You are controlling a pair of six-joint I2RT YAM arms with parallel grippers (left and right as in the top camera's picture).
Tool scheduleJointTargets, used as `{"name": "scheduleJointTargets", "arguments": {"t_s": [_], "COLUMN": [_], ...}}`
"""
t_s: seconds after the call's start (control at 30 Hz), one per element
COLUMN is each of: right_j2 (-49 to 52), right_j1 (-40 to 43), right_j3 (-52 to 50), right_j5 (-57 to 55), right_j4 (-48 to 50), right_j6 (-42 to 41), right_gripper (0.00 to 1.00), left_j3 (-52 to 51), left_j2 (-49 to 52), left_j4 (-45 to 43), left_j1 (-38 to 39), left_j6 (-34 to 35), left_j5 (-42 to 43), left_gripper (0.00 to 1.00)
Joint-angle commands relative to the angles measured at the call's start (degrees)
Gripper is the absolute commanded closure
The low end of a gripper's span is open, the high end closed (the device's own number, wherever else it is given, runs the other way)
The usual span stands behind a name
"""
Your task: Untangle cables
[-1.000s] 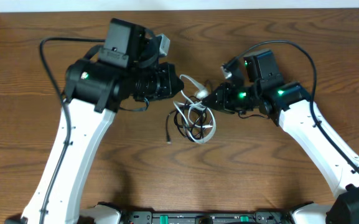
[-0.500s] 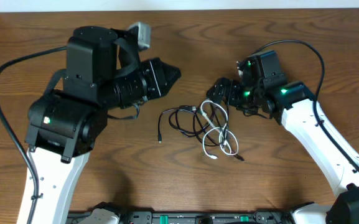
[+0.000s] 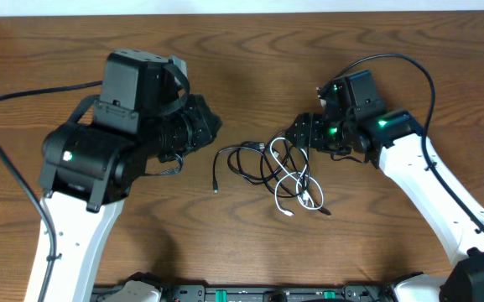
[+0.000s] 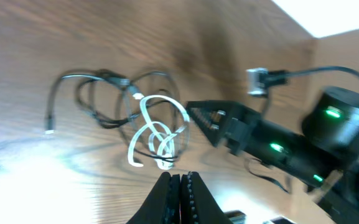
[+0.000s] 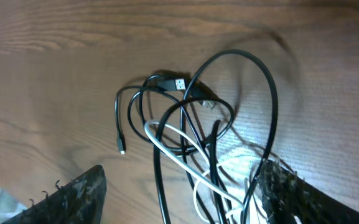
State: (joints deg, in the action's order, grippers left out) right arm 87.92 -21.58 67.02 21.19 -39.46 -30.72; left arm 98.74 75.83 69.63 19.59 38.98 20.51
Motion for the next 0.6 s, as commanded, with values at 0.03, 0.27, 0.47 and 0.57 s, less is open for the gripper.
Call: {"name": "scheduleJointTargets", "arguments": {"t_s": [0.03, 0.27, 0.47, 0.57], "right_j2": [1.64, 6.47, 9.75, 9.07], "right_j1": [-3.04, -3.98, -3.96, -3.91], "right_j3": [-1.01, -1.01, -1.01, -0.09], "right_j5": [-3.54, -6.03, 1.31, 5.35], "right_j4": [1.27, 2.38, 2.64, 2.75], "right_j6": [2.08, 11.17, 16.68, 16.59], "right_gripper": [0.24, 0.37, 0.8, 0.99], "left_j3": [-0.26, -0.26, -0.26, -0.26], "left_j2": [2.34, 4.9, 5.99, 6.14], "left_j4": [1.14, 3.56, 3.82, 3.85], "left_j1": [-0.26, -0.24, -0.24, -0.24], "left_j6": [0.09, -1.05, -2.29, -2.32], "left_j5": [-4.72, -4.72, -4.74, -4.76], "left_gripper": [0.92, 0.92, 0.92, 0.92]}}
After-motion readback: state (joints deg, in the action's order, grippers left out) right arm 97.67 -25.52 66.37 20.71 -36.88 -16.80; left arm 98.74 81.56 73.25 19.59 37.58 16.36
